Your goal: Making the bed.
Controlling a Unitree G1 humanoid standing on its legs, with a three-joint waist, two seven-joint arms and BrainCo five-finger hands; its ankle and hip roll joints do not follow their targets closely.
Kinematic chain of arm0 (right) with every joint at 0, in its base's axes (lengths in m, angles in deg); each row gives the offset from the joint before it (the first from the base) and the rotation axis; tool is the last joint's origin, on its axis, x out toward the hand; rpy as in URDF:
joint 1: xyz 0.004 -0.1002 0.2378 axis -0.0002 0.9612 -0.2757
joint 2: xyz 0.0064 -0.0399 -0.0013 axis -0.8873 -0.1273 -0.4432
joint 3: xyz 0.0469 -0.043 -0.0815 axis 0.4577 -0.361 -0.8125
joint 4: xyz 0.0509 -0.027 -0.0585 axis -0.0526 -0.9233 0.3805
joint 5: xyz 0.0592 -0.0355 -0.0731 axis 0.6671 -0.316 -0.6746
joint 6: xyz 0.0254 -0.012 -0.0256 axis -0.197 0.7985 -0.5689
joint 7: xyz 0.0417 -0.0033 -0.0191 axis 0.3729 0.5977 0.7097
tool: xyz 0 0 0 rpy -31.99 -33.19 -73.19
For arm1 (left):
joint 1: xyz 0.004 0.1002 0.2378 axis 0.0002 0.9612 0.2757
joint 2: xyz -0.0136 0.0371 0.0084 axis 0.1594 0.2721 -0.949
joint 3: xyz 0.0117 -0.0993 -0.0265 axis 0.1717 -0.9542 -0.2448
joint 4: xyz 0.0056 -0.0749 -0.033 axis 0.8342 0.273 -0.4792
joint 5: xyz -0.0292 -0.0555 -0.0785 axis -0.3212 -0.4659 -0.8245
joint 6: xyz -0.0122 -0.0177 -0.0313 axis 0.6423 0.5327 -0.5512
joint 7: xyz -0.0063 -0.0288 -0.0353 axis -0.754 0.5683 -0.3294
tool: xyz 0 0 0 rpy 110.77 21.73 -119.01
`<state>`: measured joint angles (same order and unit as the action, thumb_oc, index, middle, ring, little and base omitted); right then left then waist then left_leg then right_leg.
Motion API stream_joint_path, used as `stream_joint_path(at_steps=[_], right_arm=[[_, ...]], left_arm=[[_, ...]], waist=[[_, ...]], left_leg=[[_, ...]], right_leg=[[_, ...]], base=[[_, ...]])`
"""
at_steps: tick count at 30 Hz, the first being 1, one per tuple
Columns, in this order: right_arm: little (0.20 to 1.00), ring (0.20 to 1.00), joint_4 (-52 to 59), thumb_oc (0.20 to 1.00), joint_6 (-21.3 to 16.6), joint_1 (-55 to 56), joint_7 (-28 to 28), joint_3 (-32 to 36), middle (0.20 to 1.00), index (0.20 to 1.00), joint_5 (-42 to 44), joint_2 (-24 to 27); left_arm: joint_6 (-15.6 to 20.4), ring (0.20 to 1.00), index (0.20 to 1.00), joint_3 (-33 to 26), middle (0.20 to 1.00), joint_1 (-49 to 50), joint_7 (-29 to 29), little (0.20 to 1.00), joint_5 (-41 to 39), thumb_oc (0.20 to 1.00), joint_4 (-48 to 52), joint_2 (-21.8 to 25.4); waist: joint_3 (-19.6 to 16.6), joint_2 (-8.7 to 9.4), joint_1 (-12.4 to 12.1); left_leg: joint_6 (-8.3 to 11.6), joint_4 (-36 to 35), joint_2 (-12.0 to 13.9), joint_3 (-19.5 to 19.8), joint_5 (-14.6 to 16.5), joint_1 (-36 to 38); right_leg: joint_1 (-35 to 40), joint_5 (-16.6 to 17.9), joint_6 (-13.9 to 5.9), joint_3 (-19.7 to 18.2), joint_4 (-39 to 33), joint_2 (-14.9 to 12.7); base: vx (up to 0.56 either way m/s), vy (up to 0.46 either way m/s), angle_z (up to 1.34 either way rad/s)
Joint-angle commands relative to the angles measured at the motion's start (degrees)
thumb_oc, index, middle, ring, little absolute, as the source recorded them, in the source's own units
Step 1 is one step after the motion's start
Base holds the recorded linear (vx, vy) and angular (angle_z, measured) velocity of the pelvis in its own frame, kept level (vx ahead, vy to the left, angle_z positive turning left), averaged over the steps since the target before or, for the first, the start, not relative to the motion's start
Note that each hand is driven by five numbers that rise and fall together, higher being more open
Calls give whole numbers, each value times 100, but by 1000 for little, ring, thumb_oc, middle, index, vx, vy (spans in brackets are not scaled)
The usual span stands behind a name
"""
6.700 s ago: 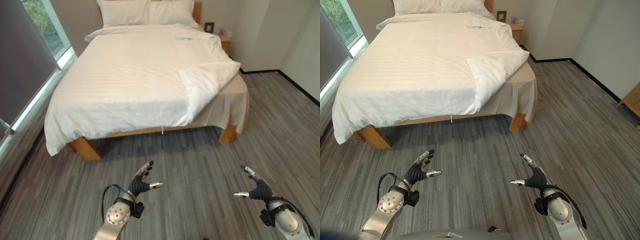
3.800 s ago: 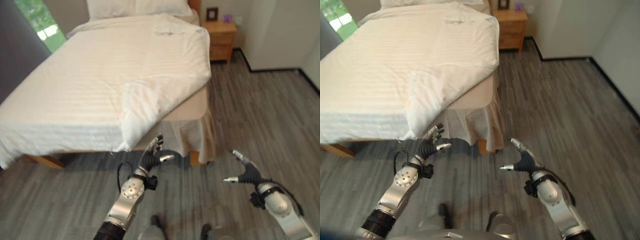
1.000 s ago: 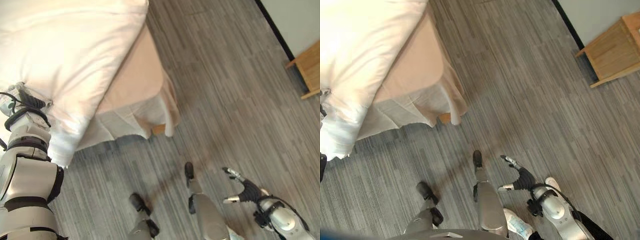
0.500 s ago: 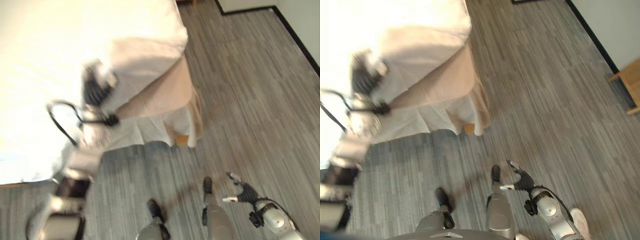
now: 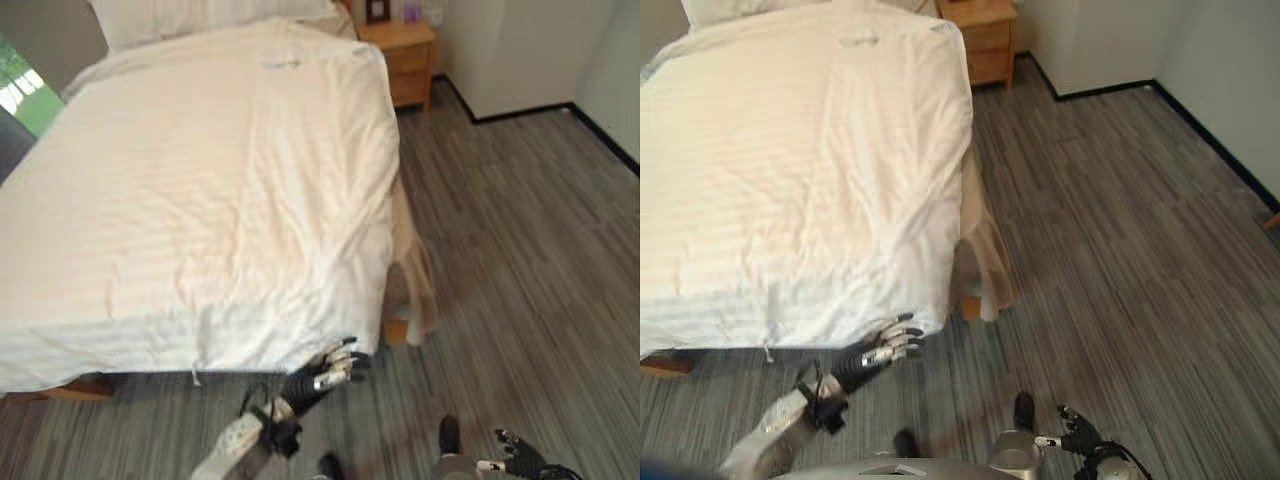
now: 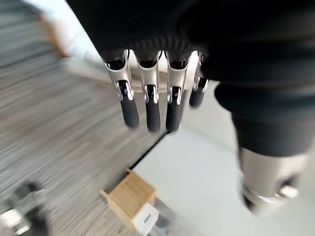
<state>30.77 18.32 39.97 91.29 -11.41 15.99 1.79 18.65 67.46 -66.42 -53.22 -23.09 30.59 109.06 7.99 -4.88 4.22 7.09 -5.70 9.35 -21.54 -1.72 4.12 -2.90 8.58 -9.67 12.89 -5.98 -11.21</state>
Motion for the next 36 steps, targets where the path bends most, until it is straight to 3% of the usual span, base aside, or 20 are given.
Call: stream_joint_path(at_steps=[1,7,12,16,19,20,26,27,32,36], right_arm=[[1000,1000,135,1000,-96,-158,-184,52,1000,1000,428,-109],[1000,1000,76,1000,49,-256,-589,196,1000,1000,452,-62],[1000,1000,199,1000,254,-517,-1321,1169,1000,1000,249,577],[1000,1000,1109,1000,293,-561,-1635,1866,1000,1000,42,957],[1000,1000,2079,1000,339,-903,-1834,2259,1000,1000,-524,1340],[1000,1000,2683,1000,402,-1129,-1820,2236,1000,1000,-905,1460],[1000,1000,3619,1000,435,-1776,-1671,2031,1000,1000,-1181,1420],[1000,1000,3866,1000,423,-2154,-1620,1810,1000,1000,-1238,1365],[1000,1000,3865,1000,455,-2634,-1580,1457,1000,1000,-1318,1281],[1000,1000,3177,1000,562,-3213,-1594,935,1000,1000,-1222,1240]], left_arm=[[209,1000,1000,138,1000,-541,240,1000,293,1000,301,134],[34,1000,1000,722,1000,-915,506,1000,505,1000,362,-117],[-136,1000,1000,834,1000,-825,291,1000,519,1000,561,208],[-130,1000,1000,632,1000,-576,86,1000,646,1000,247,370],[-144,1000,1000,-161,1000,146,79,1000,494,1000,-3,508],[-253,1000,1000,-518,1000,439,140,1000,357,1000,-176,418],[-260,1000,1000,-1156,1000,760,447,1000,483,1000,-397,232],[-240,1000,1000,-1366,1000,818,635,1000,667,1000,-517,121],[-234,1000,1000,-1619,1000,817,901,1000,876,1000,-710,-67],[-200,1000,1000,-1874,1000,804,1171,1000,930,1000,-707,-156]], waist=[[97,339,32],[86,326,166],[24,342,148],[-33,358,104],[-56,384,-110],[-69,414,-244],[-76,521,-530],[-81,569,-684],[-75,657,-887],[-40,738,-1159]], left_leg=[[122,70,69,175,-336,-260],[100,70,73,133,-310,-202],[70,70,54,186,-247,-135],[49,70,23,238,-197,-120],[22,70,-12,348,-157,-132],[5,70,-30,412,-157,-161],[-36,70,-69,614,-189,-287],[-42,70,-86,696,-173,-309],[-66,70,-115,816,-205,-384],[-69,70,-141,914,-236,-477]], right_leg=[[409,-380,-250,-46,98,-418],[398,-380,-263,-109,98,-389],[522,-375,-295,-71,98,-412],[582,-375,-313,-20,98,-417],[676,-390,-333,103,98,-448],[701,-389,-339,167,98,-453],[803,-403,-326,384,98,-474],[876,-436,-328,476,98,-485],[926,-433,-318,605,98,-495],[929,-420,-319,708,98,-500]], base=[[1,-92,11],[-6,-60,-7],[23,-15,-3],[34,17,9],[24,44,10],[10,37,19],[5,27,27],[-1,36,35],[4,18,28],[-19,3,11]])
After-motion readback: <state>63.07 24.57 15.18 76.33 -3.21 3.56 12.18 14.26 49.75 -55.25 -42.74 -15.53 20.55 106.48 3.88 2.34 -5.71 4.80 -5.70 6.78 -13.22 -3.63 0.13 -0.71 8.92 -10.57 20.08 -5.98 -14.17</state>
